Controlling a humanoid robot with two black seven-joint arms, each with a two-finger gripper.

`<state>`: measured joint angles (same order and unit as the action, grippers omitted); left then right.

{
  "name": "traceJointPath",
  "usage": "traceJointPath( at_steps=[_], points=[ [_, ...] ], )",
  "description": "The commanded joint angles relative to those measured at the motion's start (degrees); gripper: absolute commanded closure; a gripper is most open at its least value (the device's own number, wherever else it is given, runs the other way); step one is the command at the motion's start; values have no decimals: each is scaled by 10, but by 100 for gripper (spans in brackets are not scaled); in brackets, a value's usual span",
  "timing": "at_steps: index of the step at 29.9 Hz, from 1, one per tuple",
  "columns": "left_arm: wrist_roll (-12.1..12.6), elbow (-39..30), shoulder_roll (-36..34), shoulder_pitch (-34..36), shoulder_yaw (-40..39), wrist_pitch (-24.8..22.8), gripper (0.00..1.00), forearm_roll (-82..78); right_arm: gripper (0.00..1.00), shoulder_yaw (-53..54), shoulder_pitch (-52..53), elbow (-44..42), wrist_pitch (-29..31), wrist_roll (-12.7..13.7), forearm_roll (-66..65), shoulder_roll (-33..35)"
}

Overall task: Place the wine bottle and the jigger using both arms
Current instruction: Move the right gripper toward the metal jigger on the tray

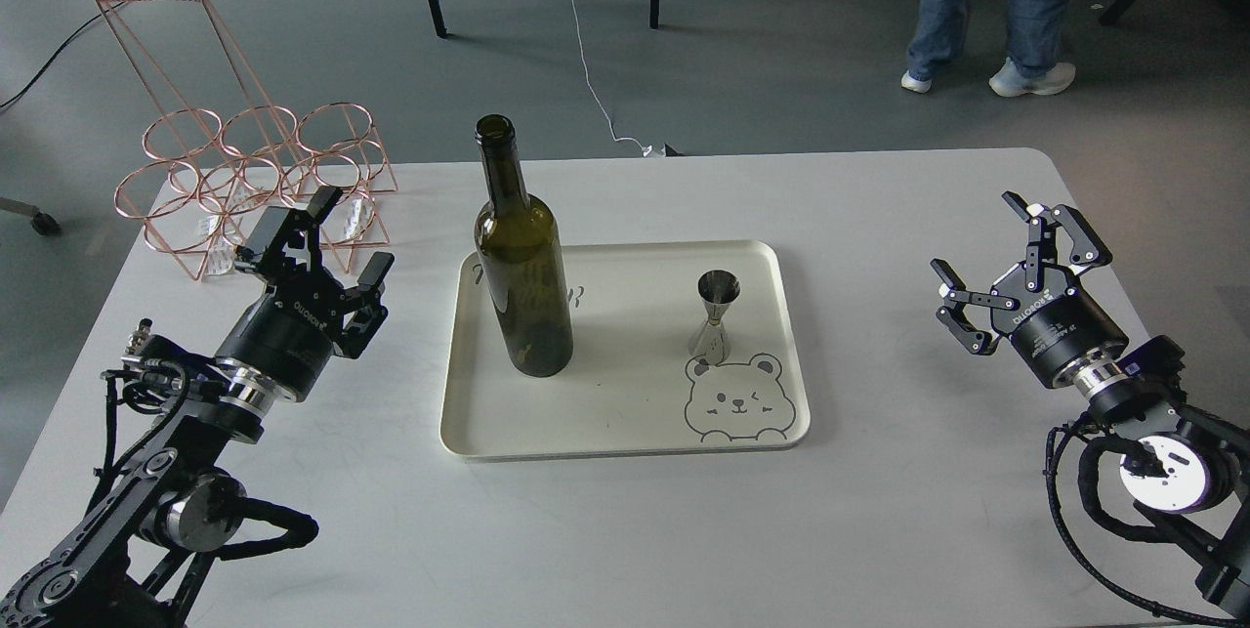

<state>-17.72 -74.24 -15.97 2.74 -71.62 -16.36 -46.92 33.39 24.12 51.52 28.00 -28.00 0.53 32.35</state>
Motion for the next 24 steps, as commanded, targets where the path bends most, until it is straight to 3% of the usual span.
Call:
traceJointPath(
  at_steps=[1,8,13,19,24],
  points=[
    [0,-2,-2,-1,3,-1,2,-1,1,0,0,0,0,0,0,0],
    [-1,3,-6,0,6,-8,2,15,1,12,-13,-9,0,0,-1,12],
    [-3,3,-13,4,4,-8,2,18,1,5,-7,-4,0,0,-22,65],
    [-3,-2,-15,4,7,-12,2,19,1,11,23,32,0,0,-280,76],
    [-2,-3,-13,3,7,-10,2,19,1,23,23,124,0,0,-457,94]
  ],
)
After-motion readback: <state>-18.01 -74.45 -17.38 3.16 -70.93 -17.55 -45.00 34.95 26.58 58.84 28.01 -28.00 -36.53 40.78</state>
